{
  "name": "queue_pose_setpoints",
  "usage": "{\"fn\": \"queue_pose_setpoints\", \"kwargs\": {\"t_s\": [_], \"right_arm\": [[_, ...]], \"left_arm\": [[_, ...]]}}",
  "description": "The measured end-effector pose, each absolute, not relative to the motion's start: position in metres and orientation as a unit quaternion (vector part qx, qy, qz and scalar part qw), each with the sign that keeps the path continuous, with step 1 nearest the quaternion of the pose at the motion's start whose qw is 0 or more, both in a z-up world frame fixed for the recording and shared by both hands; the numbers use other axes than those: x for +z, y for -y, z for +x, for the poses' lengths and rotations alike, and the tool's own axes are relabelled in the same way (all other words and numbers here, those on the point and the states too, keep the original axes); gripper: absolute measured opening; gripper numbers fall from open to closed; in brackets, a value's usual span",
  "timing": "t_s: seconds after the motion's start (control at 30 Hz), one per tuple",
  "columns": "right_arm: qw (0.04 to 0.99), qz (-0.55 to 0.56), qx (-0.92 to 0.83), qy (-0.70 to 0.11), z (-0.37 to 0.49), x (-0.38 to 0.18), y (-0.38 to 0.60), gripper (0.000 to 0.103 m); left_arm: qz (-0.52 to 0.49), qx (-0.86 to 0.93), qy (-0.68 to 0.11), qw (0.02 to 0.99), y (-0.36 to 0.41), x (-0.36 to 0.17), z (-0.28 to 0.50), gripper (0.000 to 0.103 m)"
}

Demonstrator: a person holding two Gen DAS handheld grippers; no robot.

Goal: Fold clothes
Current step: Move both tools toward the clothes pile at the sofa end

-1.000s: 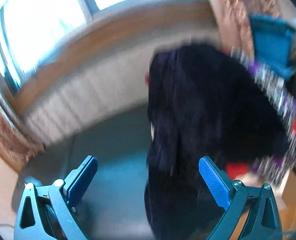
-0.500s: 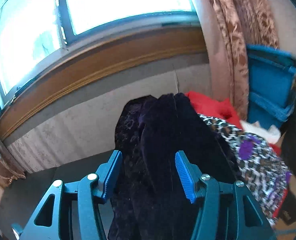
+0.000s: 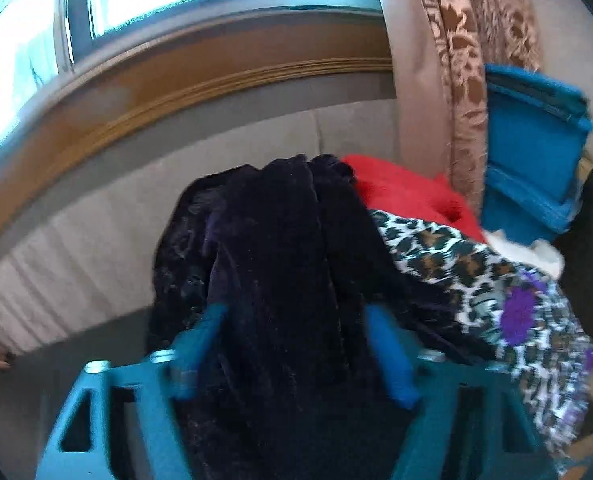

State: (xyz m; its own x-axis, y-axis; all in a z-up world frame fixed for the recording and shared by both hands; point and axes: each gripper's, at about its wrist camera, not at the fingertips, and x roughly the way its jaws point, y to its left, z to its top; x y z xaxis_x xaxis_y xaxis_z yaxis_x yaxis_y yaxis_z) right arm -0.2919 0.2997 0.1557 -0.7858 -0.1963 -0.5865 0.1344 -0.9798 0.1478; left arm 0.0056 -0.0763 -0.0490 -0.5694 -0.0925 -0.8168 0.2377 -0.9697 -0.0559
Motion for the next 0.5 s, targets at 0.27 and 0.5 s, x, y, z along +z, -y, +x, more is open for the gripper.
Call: {"fn": "queue_pose_setpoints", "kwargs": {"t_s": [0.27, 0.5], "right_arm": [[0.263, 0.296, -0.901, 0.178, -0.223, 0.161, -0.256, 0.006], [0.491, 0.439, -0.735, 0.16, -0.121, 0.085, -0.127, 0.004]], "left_arm": [[0.438, -0.885, -0.136, 0.074, 0.105, -0.05, 0.026, 0.081], [0.418, -0.887, -0.183, 0.074, 0.136, -0.048, 0.07, 0.078]]}}
